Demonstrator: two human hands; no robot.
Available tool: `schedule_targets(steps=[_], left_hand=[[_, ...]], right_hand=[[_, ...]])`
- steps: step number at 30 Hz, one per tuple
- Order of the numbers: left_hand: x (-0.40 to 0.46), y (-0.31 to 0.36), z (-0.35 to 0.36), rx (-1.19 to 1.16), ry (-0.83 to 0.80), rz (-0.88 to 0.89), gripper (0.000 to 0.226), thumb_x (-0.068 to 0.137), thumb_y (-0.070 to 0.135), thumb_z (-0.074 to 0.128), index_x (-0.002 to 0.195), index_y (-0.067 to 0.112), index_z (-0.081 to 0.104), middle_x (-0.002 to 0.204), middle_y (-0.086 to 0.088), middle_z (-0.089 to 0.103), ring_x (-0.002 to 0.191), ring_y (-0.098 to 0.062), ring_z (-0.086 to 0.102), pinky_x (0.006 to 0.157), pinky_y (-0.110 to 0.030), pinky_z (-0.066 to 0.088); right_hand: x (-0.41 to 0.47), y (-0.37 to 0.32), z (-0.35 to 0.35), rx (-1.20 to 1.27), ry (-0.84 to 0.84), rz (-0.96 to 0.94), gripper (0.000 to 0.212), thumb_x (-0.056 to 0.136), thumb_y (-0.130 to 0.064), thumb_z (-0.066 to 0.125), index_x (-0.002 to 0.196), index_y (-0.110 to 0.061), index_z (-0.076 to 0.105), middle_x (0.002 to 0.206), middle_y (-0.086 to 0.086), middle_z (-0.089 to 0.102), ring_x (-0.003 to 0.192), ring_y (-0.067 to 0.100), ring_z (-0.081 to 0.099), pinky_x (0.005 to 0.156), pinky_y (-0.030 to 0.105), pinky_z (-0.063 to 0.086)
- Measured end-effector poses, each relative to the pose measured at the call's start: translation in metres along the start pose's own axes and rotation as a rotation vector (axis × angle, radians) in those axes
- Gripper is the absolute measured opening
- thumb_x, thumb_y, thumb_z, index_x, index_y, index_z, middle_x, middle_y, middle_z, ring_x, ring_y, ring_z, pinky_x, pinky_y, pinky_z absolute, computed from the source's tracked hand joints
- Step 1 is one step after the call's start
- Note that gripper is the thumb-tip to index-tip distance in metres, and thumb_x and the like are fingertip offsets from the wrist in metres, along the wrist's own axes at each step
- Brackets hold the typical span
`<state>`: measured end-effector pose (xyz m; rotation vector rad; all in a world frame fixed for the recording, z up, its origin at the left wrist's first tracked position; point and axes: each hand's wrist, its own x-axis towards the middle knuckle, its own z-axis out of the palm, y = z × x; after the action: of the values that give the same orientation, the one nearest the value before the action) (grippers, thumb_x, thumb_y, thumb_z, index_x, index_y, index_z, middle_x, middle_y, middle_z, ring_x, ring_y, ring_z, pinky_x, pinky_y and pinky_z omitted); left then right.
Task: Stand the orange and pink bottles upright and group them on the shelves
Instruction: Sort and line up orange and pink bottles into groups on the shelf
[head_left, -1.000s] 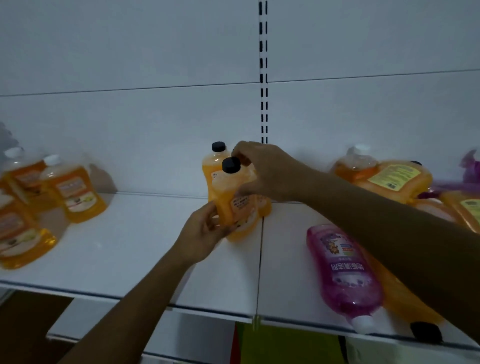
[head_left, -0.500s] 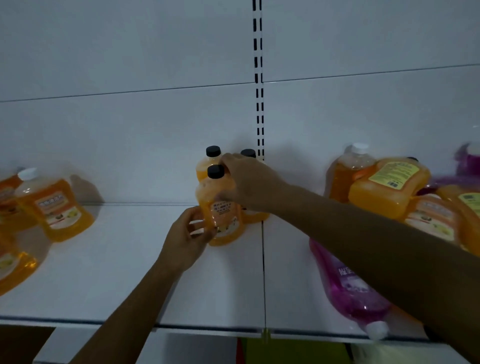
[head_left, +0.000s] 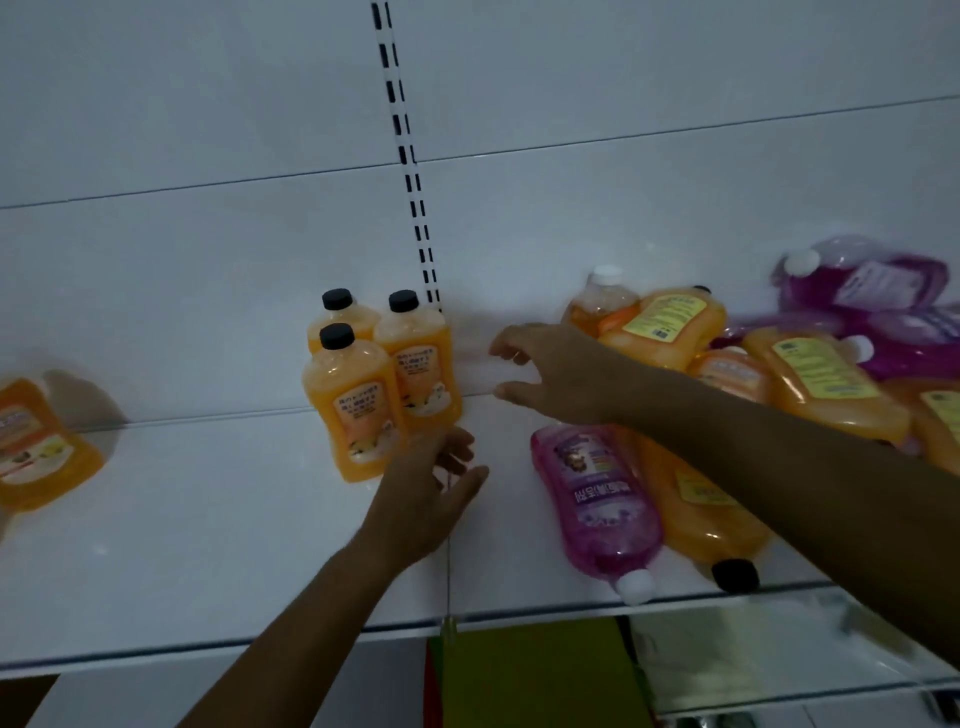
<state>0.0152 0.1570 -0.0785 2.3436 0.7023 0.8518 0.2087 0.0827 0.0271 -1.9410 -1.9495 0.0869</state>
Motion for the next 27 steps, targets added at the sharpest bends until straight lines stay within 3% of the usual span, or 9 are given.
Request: schedule_targets(steps=[7, 12, 17, 20, 23, 27], left_hand=[[0.025, 0.029, 0.053, -0.06, -0.074, -0.066, 0.046, 0.09, 0.037, 0.063, 0.129, 0.018, 0.052, 0.126, 0.003, 0.056, 0.106, -0.01, 0.056, 0.08, -0.022, 0.049], [0.021, 0.051, 0.072, -0.025, -0.026, -0.05, 0.046, 0.089, 0.039, 0.064, 0.127, 0.015, 0.054, 0.124, -0.004, 0.057, 0.11, -0.016, 0.055, 0.092, -0.034, 0.048], [0.019, 0.075, 0.075, 0.035, 0.064, -0.065, 0.045, 0.09, 0.033, 0.065, 0.129, 0.013, 0.054, 0.129, -0.005, 0.055, 0.113, -0.011, 0.048, 0.09, -0.02, 0.033], [0.025, 0.088, 0.072, 0.024, 0.076, -0.072, 0.05, 0.09, 0.032, 0.064, 0.135, 0.014, 0.048, 0.136, -0.004, 0.051, 0.122, -0.015, 0.046, 0.092, -0.019, 0.031], [0.037, 0.095, 0.072, -0.03, 0.034, -0.053, 0.061, 0.088, 0.037, 0.066, 0.14, 0.017, 0.041, 0.142, -0.003, 0.047, 0.125, -0.015, 0.045, 0.096, -0.027, 0.038], [0.058, 0.1, 0.074, -0.067, -0.02, 0.001, 0.066, 0.088, 0.041, 0.065, 0.143, 0.019, 0.036, 0.144, -0.003, 0.044, 0.121, -0.011, 0.044, 0.091, -0.027, 0.039]], right_hand=[[-0.073, 0.023, -0.006, -0.037, 0.016, -0.002, 0.047, 0.091, -0.041, 0.058, 0.131, -0.019, 0.049, 0.128, 0.001, 0.056, 0.112, 0.015, 0.053, 0.092, 0.029, 0.045], [-0.105, 0.03, -0.004, -0.047, 0.042, -0.004, 0.044, 0.092, -0.042, 0.056, 0.129, -0.021, 0.05, 0.126, 0.0, 0.057, 0.108, 0.017, 0.055, 0.082, 0.026, 0.041], [-0.114, 0.032, -0.01, -0.053, 0.161, 0.001, 0.041, 0.091, -0.036, 0.059, 0.127, -0.019, 0.053, 0.126, 0.001, 0.057, 0.109, 0.018, 0.055, 0.089, 0.034, 0.048], [-0.112, 0.044, -0.022, -0.003, 0.289, 0.079, 0.036, 0.089, -0.033, 0.062, 0.121, -0.017, 0.058, 0.12, 0.002, 0.061, 0.104, 0.018, 0.057, 0.087, 0.036, 0.049], [-0.107, 0.064, -0.039, 0.043, 0.41, 0.223, 0.033, 0.09, -0.03, 0.061, 0.119, -0.014, 0.058, 0.117, 0.002, 0.062, 0.103, 0.015, 0.057, 0.083, 0.026, 0.044], [-0.104, 0.087, -0.049, 0.052, 0.439, 0.379, 0.032, 0.091, -0.03, 0.061, 0.118, -0.012, 0.058, 0.115, 0.005, 0.061, 0.102, 0.017, 0.056, 0.081, 0.027, 0.045]])
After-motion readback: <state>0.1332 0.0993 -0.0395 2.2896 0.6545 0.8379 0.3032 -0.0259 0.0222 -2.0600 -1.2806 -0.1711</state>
